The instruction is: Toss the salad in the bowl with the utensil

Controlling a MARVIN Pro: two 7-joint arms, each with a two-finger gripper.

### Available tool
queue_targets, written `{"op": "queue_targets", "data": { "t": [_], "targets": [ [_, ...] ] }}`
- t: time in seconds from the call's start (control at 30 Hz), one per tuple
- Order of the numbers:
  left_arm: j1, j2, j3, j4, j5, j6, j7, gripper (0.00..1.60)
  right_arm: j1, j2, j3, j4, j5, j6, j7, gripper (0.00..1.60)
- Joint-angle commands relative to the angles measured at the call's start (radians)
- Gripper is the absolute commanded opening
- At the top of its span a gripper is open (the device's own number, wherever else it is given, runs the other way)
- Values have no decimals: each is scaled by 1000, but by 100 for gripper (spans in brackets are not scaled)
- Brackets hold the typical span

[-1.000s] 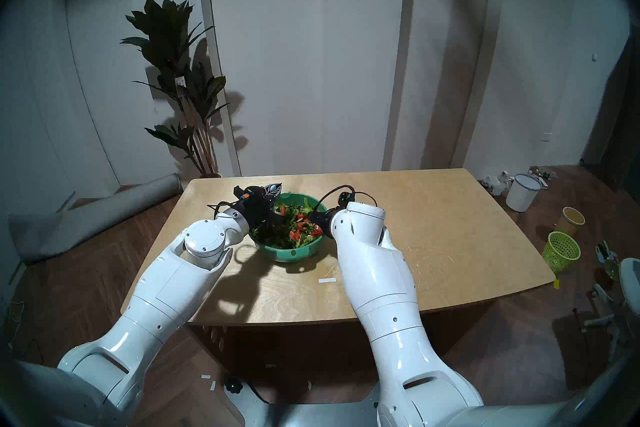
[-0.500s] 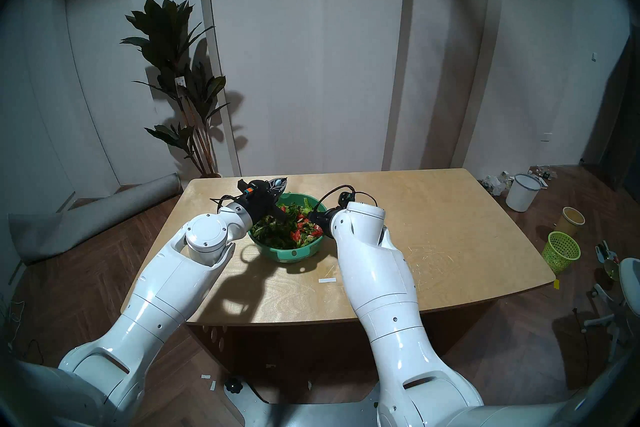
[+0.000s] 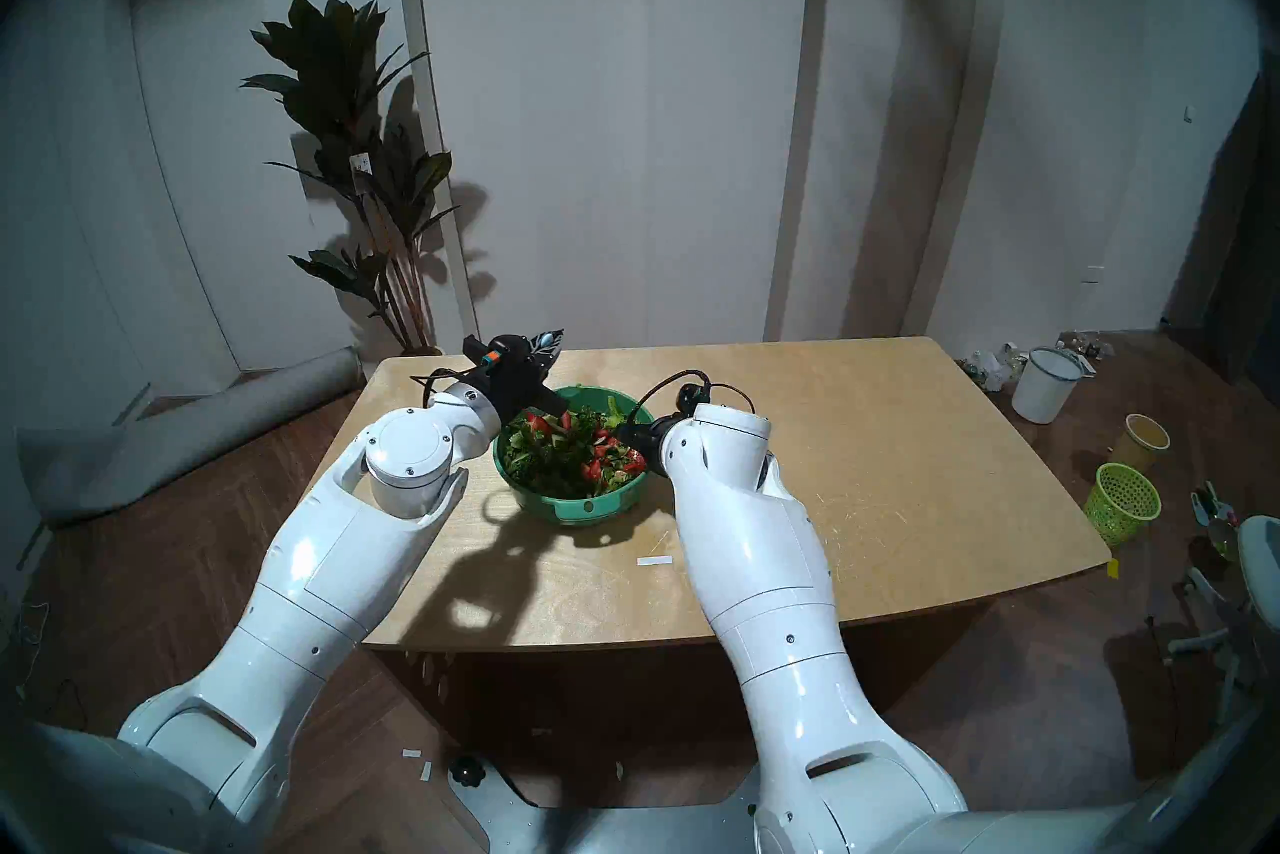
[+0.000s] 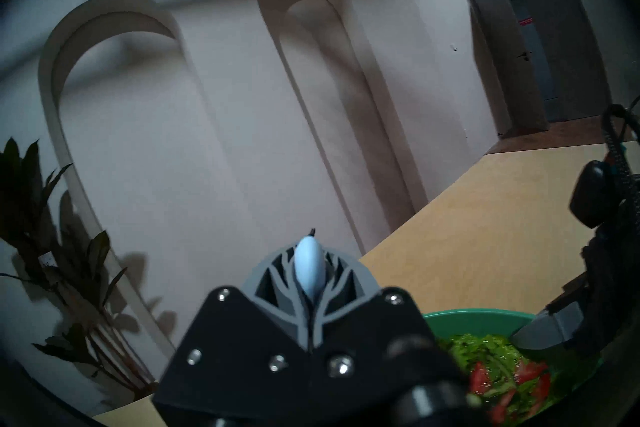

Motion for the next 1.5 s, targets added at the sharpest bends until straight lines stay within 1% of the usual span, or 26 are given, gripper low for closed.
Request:
{"op": "queue_targets", "data": {
  "t": [0.0,0.03,0.17,0.27,0.33,0.4,0.43,0.47,0.5,0.53,0.57,0.6,0.67,0.7,0.73,0.8,0.87,0.9,0.93,1.0,1.1,1.13,1.2,1.23,1.3,1.47],
  "targets": [
    [44,-32,-50,-89,-18,95,88,0,10,-4,2,-23,1,-1,-2,0],
    [57,-38,-55,-108,-24,113,95,0,10,-4,2,-23,1,-1,-2,0],
    [96,-69,-70,-168,-74,106,101,0,11,-3,1,-21,1,-1,-1,0],
    [97,-88,-62,-197,-96,86,97,0,12,-3,1,-19,1,-2,0,0],
    [105,-96,-58,-221,-103,94,104,0,12,-3,1,-19,1,-2,0,0],
    [124,-100,-53,-253,-93,99,132,0,12,-3,1,-20,0,-2,0,0],
    [124,-100,-53,-253,-93,99,132,0,12,-3,1,-20,0,-2,0,0],
    [145,-101,-49,-279,-74,112,165,0,11,-3,1,-21,0,-1,-1,0],
    [156,-100,-47,-293,-68,129,177,0,11,-4,1,-21,1,-1,-1,0],
    [158,-98,-44,-291,-56,129,190,0,11,-4,1,-22,1,-1,-1,0],
    [176,-95,-42,-314,-37,144,221,0,11,-4,2,-22,1,-1,-1,0],
    [179,-95,-44,-314,-41,156,222,0,10,-4,2,-23,1,-1,-1,0],
    [184,-93,-37,-309,-17,146,250,0,10,-4,2,-23,1,0,-2,0],
    [185,-93,-38,-309,-25,158,246,0,10,-4,2,-23,1,0,-2,0],
    [187,-89,-30,-301,-4,143,261,0,10,-4,2,-23,1,0,-2,0],
    [189,-94,-27,-290,-9,150,263,0,10,-4,2,-24,1,0,-2,0],
    [189,-93,-13,-270,16,127,284,0,10,-4,2,-24,0,0,-2,0],
    [186,-99,-11,-259,12,133,284,0,10,-4,2,-24,0,0,-2,0],
    [185,-97,-2,-244,30,107,297,0,10,-4,2,-24,0,0,-2,0],
    [180,-105,0,-229,23,111,297,0,10,-4,2,-24,1,0,-2,0],
    [166,-112,10,-190,35,93,311,0,10,-4,2,-24,1,0,-2,0],
    [162,-111,17,-177,53,78,326,0,10,-4,2,-23,0,0,-2,0],
    [155,-116,15,-160,45,73,325,0,10,-4,2,-23,0,0,-2,0],
    [149,-112,24,-144,70,52,343,0,10,-4,2,-23,0,0,-2,0],
    [144,-113,26,-129,74,44,349,0,10,-4,2,-23,0,0,-2,0],
    [134,-107,41,-91,118,0,388,0,10,-4,2,-22,0,-1,-1,0]
  ]
}}
